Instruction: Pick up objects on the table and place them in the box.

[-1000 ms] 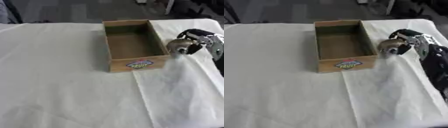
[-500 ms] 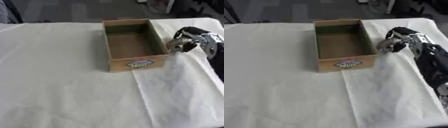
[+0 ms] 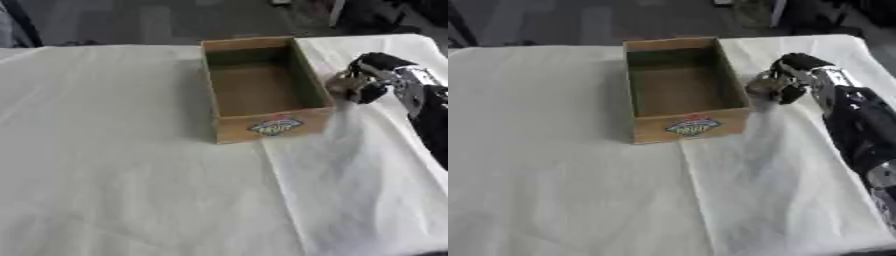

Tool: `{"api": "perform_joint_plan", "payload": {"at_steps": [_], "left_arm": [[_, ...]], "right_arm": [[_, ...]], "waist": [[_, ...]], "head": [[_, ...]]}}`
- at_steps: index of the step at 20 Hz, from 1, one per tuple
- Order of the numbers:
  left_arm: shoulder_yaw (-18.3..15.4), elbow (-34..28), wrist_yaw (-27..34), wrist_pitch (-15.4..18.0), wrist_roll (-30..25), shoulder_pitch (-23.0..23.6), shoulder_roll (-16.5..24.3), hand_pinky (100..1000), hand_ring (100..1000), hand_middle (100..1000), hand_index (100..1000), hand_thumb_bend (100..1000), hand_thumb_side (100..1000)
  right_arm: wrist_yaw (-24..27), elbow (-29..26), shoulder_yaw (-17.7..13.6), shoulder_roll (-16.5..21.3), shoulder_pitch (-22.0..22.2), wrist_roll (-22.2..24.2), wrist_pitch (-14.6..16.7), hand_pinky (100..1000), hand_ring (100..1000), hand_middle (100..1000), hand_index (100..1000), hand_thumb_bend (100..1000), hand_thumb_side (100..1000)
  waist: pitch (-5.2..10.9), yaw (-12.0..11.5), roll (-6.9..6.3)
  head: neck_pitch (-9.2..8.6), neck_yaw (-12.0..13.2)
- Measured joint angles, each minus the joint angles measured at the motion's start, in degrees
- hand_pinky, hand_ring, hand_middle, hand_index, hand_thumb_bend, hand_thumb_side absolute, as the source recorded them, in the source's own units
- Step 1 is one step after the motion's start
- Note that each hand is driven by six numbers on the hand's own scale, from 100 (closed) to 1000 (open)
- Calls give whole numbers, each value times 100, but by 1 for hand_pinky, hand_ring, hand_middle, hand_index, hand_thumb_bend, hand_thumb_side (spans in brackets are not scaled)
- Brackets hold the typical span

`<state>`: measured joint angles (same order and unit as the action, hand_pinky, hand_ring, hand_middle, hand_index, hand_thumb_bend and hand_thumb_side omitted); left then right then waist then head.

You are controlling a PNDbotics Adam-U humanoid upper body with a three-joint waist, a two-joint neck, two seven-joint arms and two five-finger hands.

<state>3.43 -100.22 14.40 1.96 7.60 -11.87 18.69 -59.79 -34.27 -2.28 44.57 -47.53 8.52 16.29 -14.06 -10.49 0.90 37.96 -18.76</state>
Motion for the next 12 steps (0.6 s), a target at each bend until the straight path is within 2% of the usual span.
{"api": "perform_joint_plan", "payload": {"at_steps": [8,12], "left_arm": [[0,0,0,1,1,-3,0,513,488,475,622,407,529],[0,0,0,2,2,-4,0,514,488,475,622,407,529]], "right_arm": [[-14,-265,-20,-8,90,-840,-6,187,296,310,331,107,100],[27,-440,-17,3,123,-1105,44,175,294,309,331,109,100]], "waist": [[-8,26,14],[-8,36,17]], "head": [[1,-1],[2,-2]]}}
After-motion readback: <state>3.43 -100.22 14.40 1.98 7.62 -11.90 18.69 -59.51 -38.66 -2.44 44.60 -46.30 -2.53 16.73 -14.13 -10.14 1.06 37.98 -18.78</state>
